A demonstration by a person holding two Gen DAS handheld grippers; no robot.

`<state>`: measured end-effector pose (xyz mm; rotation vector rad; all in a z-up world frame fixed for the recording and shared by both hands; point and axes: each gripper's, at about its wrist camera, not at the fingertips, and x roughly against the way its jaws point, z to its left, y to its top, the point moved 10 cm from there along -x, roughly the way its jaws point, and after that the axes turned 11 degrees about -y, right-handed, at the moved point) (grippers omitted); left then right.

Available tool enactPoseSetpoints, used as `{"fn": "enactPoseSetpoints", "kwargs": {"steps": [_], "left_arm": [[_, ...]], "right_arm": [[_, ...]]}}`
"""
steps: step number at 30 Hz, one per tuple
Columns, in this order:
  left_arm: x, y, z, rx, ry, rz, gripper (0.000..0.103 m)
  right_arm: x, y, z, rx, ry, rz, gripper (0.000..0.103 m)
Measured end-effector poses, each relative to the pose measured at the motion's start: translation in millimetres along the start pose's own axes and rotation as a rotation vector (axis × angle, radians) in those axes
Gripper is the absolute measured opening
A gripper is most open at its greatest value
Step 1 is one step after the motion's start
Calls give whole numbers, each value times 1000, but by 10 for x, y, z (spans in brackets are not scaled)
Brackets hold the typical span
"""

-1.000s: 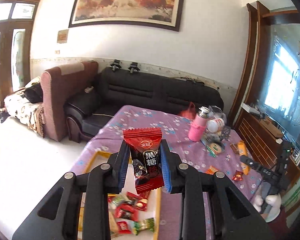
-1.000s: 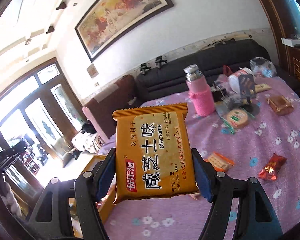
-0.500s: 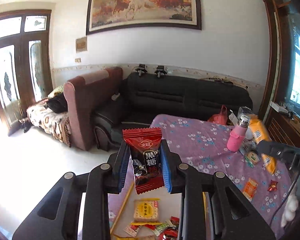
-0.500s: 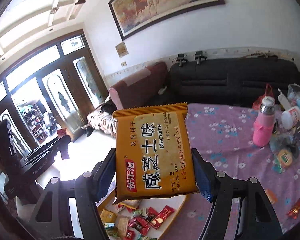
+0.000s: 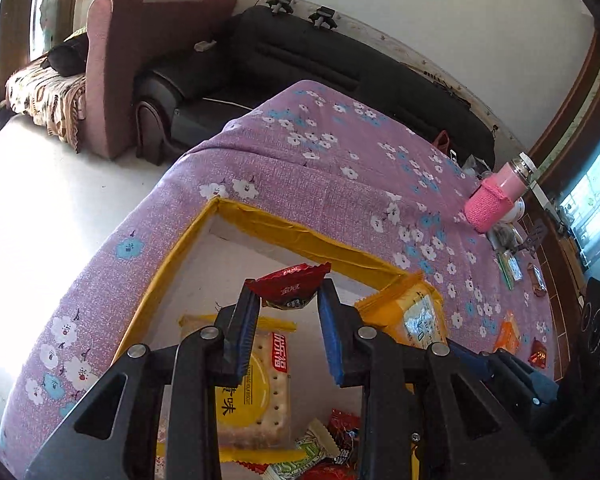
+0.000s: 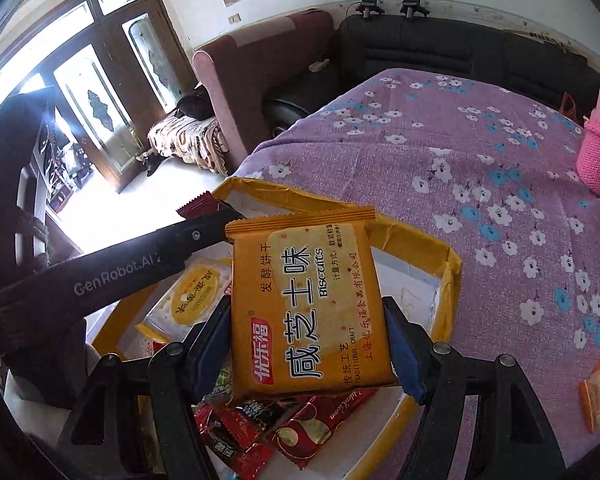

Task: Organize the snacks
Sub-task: 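Carry both items over the box and open both tools to release, then move both open tools back to the last snacks on the table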

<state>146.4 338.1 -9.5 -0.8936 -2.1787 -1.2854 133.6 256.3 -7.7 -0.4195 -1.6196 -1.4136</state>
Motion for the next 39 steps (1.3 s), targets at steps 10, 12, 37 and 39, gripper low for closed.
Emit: {"fn": "enactPoseSetpoints", "kwargs": {"steps": [10, 12, 37, 39], "left_arm": [[341, 48, -85, 47, -82, -44, 50], [479, 45, -218, 37, -109, -60, 50], [-710, -1138, -2855, -340, -303, 253, 66], [-871, -1241, -2944, -375, -293, 278, 66]], "right_arm": [[191, 42, -40, -41, 10, -45, 72], [348, 27, -145, -64, 21, -59, 72], [1307, -1520, -4682, -795, -330, -109, 75], [1192, -1525, -4672, -789, -322, -104, 75]]}}
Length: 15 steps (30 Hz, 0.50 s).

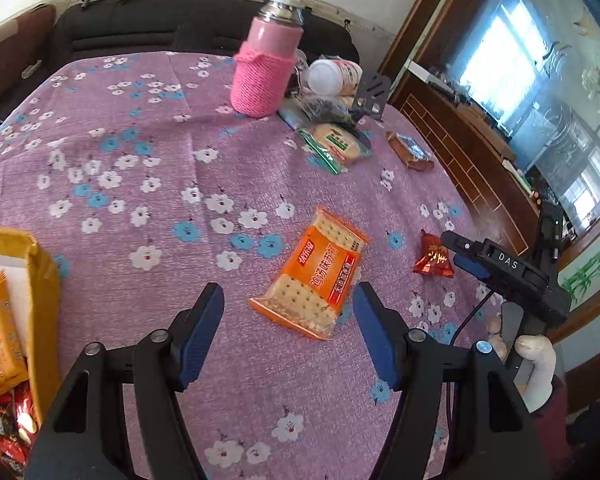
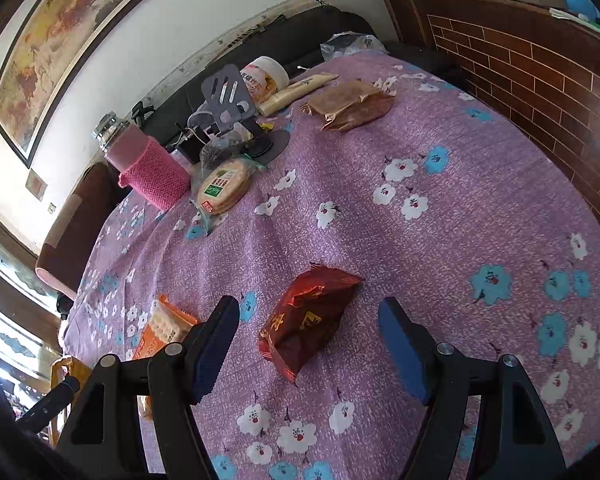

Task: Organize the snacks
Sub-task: 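Move both open tools back to the last snacks on the table, then grasp the orange cracker pack with the left tool while the right tool grasps the red-brown bag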

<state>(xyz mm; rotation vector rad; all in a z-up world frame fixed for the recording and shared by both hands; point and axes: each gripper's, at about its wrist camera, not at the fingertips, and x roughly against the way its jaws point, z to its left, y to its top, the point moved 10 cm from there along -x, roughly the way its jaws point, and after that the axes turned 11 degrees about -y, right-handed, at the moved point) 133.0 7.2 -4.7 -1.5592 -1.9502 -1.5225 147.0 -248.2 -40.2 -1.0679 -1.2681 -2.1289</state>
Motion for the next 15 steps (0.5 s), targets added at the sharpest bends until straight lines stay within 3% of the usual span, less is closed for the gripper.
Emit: {"fn": "enactPoseSetpoints", "kwargs": {"steps": [6, 7, 9, 15], "left_arm": [[-494, 18, -87, -117, 89, 68, 66], [-557, 26, -108, -140, 99, 75, 66], [-675, 36, -154, -183, 113, 86, 66], [-982, 31, -253, -246, 145, 129, 70]], "right_arm": [[-165, -89, 195, 93, -52, -35, 72], [-175, -94, 209, 107, -58, -34, 67], [-179, -100, 199, 118, -68, -40, 48], [-178, -89, 169, 117, -47, -32, 44]]}}
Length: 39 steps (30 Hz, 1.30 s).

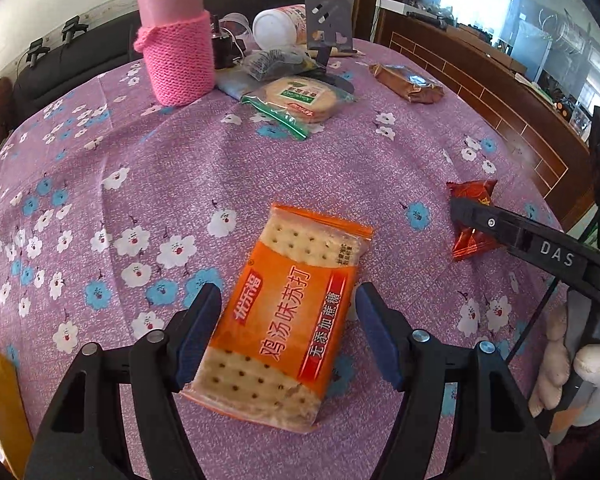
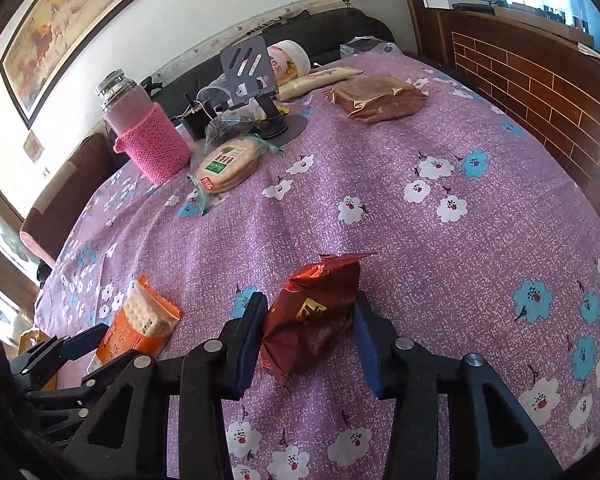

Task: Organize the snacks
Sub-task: 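Grasp the orange cracker pack with the left tool while the right tool grasps the red-brown bag, then carry both items over the box and open both tools to release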

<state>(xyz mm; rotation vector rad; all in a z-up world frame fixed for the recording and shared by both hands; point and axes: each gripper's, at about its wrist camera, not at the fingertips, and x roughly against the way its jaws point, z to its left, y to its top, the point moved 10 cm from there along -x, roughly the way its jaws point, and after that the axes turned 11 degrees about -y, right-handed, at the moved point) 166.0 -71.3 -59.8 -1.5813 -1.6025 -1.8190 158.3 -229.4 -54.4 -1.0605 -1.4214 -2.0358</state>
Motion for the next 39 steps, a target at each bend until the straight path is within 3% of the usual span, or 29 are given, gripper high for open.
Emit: {"fn": "enactPoseSetpoints", "kwargs": {"steps": [2, 4, 5, 7, 12, 25, 29, 39], "left_arm": [[-79, -21, 14, -22, 55, 29, 73], [-60, -11, 7, -28, 59, 17, 73], [-47, -16, 19, -15, 49, 20, 71], [-7, -40, 40, -9, 45, 26, 58], [189, -150, 92, 16, 48, 2, 54], [1711, -590, 359, 243, 15, -288, 55], [2265, -871, 527, 303, 78, -400, 55], [3274, -1471, 838, 268, 419, -597, 55]], "right_arm": [[3, 6, -7, -6, 9, 2, 43], [9, 4, -9, -10, 20, 2, 43], [21, 2, -4, -10, 25, 1, 43], [50, 7, 16, -7, 33, -8, 42], [160, 5, 130, 23, 58, -42, 42], [555, -37, 493, 116, 127, -149, 41], [700, -92, 682, 161, 156, -169, 41], [1665, -686, 1620, 296, 404, -170, 41]]}}
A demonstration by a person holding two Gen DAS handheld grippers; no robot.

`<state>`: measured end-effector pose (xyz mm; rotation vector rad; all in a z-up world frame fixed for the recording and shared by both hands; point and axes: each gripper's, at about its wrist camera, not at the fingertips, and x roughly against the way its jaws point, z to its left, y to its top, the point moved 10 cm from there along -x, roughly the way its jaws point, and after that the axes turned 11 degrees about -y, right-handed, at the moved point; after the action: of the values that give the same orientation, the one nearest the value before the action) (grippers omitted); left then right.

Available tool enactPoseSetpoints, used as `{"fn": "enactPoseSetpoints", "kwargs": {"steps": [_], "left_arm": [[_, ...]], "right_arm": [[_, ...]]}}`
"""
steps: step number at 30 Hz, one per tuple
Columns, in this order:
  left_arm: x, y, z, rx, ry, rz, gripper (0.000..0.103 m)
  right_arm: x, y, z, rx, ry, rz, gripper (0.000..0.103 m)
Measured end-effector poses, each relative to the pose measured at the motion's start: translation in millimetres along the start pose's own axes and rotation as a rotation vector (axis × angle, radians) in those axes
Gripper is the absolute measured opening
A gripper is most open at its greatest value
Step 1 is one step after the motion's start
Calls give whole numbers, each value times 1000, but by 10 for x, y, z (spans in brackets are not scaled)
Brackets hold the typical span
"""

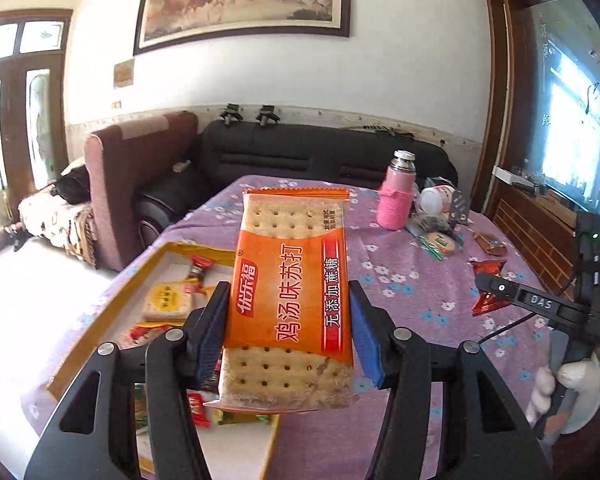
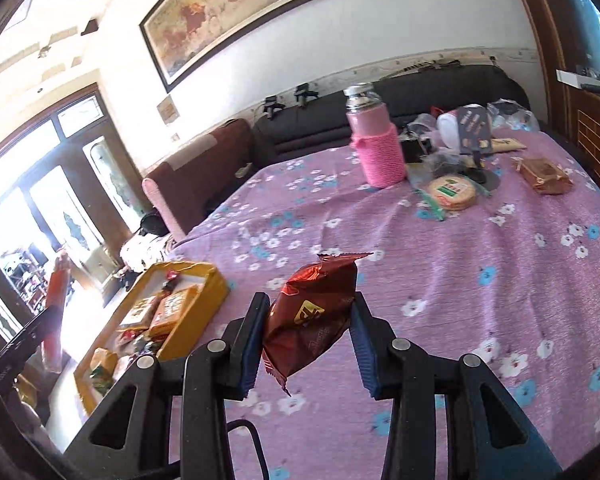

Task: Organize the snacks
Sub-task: 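Carry both items over the box and open both tools to release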

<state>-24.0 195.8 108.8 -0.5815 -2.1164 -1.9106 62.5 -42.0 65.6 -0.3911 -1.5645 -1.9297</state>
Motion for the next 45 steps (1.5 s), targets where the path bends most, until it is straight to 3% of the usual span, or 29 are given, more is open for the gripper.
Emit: {"fn": "enactPoseSetpoints", "kwargs": {"steps": [4, 8, 12, 18, 30, 45], "left_arm": [[200, 39, 169, -64, 98, -66, 55], [369, 60, 279, -94, 146, -119, 55], [506, 77, 369, -107, 172, -163, 55], [551, 29, 552, -83, 182, -169, 55], [406, -114, 769, -33, 185, -118, 55], [-101, -549, 1222, 106, 202, 124, 55]], "right_arm": [[158, -39, 493, 60, 55, -15, 41], [226, -101, 864, 114, 80, -17, 41], [235, -164, 1180, 160, 97, -11, 41], [231, -264, 1560, 224, 119, -6, 41], [89, -507, 2107, 309, 167, 40, 41], [-453, -905, 2533, 358, 197, 183, 41]]}}
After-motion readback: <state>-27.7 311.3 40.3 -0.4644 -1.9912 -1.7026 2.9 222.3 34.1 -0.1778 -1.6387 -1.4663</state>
